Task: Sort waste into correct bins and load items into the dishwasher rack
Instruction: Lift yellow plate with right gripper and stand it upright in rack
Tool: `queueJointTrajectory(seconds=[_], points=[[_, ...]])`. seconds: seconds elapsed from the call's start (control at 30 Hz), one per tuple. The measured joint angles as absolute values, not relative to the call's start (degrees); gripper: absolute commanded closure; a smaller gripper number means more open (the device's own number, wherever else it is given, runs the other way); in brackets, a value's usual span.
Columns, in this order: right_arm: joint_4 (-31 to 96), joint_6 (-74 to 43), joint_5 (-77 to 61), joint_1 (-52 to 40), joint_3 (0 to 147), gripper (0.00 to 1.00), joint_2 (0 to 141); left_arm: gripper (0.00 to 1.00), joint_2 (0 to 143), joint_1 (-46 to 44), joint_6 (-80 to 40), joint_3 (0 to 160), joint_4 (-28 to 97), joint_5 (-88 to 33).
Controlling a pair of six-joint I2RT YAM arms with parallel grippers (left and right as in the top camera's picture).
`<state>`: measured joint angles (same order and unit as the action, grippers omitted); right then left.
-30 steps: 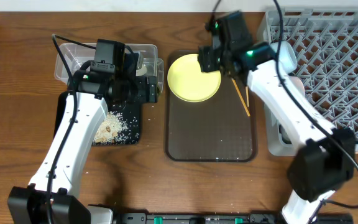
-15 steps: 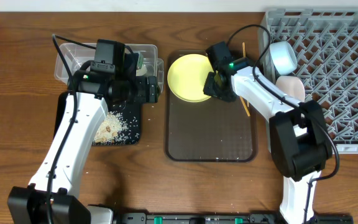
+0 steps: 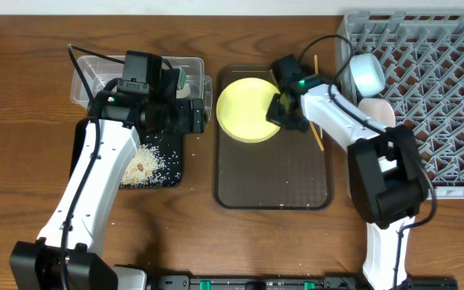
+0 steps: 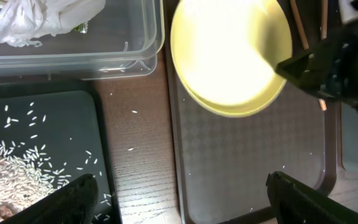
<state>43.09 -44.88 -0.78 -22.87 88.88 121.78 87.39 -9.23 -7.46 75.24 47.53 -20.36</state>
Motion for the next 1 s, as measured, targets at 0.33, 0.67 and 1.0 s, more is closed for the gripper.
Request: queueJointTrajectory(seconds=[0.33,0.67,1.0], points=[[43.4,-30.4,9.4,-15.4,92.0,0.99,98.0,0.1,87.4,-9.2,-7.5,75.2,47.5,-20.4],[44.9,-5.0,42.4,-10.7,94.5,0.99,79.2,0.1,87.4,-9.2,-7.5,75.2,47.5,-20.4],[45.7,8.5,52.6,-5.5,93.2,0.99,90.0,0.1,87.4,-9.2,-7.5,75.2,47.5,-20.4]])
